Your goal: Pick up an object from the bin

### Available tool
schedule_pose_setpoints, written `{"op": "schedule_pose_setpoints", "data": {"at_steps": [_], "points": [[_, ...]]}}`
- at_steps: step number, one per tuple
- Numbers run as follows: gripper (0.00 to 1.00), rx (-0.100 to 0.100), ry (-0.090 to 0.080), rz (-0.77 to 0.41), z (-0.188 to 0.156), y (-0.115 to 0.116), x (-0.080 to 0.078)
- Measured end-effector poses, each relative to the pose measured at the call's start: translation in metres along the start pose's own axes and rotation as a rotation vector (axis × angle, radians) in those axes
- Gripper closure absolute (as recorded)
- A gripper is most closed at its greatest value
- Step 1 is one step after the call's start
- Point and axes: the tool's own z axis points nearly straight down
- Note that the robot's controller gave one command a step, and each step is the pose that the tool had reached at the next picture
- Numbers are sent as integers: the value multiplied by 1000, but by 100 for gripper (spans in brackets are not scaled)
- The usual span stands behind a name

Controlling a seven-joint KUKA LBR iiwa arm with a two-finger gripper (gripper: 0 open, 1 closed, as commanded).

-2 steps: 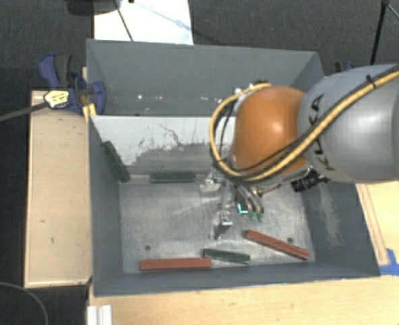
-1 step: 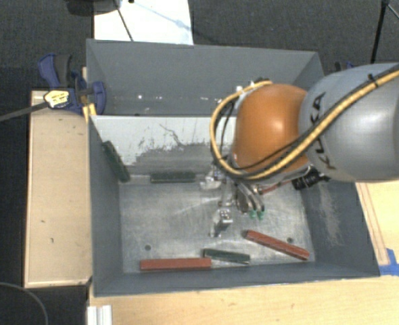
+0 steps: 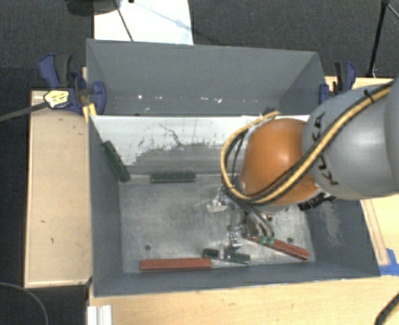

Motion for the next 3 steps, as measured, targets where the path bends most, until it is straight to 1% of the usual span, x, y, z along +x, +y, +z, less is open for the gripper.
{"op": "schedule_pose_setpoints", "data": {"at_steps": [1, 2, 3], "points": [[100, 0, 5, 28, 33, -43, 15], [100, 0, 5, 30, 33, -43, 15], [100, 1, 0, 8, -135, -43, 12]]}}
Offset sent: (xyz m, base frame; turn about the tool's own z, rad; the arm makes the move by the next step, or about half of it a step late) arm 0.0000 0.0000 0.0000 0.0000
